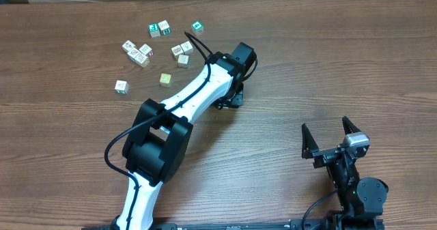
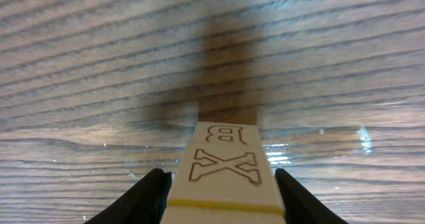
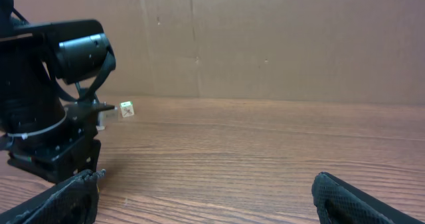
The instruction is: Form a tower
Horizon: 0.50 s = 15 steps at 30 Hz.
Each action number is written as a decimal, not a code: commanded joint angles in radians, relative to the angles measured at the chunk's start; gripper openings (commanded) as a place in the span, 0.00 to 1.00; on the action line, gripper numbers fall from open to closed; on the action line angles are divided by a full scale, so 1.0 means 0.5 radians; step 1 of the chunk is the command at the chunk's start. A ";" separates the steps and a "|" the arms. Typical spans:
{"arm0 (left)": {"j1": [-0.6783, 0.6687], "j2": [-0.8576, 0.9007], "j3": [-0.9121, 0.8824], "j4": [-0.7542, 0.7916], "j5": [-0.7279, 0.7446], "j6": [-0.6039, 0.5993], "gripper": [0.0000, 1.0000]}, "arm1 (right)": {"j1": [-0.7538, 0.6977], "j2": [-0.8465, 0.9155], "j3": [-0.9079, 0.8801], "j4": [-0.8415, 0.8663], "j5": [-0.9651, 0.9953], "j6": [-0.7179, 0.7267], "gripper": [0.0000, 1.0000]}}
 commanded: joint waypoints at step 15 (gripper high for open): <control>0.000 0.018 0.117 -0.043 0.004 0.040 0.31 | 0.008 -0.018 -0.021 0.009 0.019 0.004 1.00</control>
